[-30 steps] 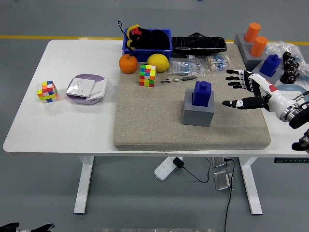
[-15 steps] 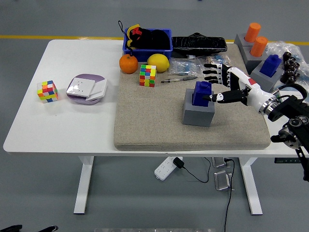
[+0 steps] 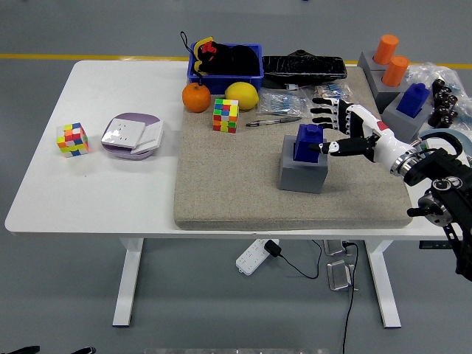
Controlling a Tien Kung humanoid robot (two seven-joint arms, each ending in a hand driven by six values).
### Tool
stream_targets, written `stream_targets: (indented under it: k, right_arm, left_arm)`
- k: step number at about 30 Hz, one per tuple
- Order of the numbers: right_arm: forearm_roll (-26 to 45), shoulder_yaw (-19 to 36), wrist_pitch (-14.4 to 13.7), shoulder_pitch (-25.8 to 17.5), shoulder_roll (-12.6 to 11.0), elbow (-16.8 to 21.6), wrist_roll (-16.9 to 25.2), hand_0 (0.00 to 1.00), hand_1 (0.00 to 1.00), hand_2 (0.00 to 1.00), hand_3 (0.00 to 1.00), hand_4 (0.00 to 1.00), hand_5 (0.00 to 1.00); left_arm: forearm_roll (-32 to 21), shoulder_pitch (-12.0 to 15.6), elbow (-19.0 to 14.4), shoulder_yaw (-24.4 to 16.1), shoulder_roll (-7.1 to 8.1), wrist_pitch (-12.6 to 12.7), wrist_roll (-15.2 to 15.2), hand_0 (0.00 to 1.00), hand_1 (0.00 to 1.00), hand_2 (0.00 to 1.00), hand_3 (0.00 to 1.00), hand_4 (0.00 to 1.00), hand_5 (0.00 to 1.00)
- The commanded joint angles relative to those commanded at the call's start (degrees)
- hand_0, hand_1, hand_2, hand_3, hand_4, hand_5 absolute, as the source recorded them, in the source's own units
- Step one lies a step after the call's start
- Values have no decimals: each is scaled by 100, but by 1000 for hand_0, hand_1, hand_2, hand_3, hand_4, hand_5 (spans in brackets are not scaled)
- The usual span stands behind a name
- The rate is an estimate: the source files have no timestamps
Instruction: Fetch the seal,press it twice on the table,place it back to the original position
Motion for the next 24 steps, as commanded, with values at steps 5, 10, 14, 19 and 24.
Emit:
stream_targets:
  k: [5,10,14,19,24]
  right_arm:
    - [36,-44,-96,-42,28,-53,48,813,756,775,830,993,2]
    - [85,-121,-149,-87,61,-45,68,802,730,760,796,959,2]
    - [138,-196,-223,-131,104,-54,101,785,721,747,774,929,2]
    - [189,-241,-282,-130,126,-65,144,785,721,747,774,929,2]
    - [224,-338,-469,-95,152,-91,262,747,695,722,753,870,2]
  left_arm:
    - [-15,0,6,7,-13,0,-7,813,784,763,801,679,413]
    - [-57,15,13,18,-34,3,-17,813,785,763,800,680,414]
    - [-51,26,15,13,-42,1,-14,813,785,763,800,683,415]
    - [-84,18,16,37,-48,4,-27,813,785,763,800,683,415]
    - [-48,5,16,18,-49,2,-19,813,785,763,800,684,416]
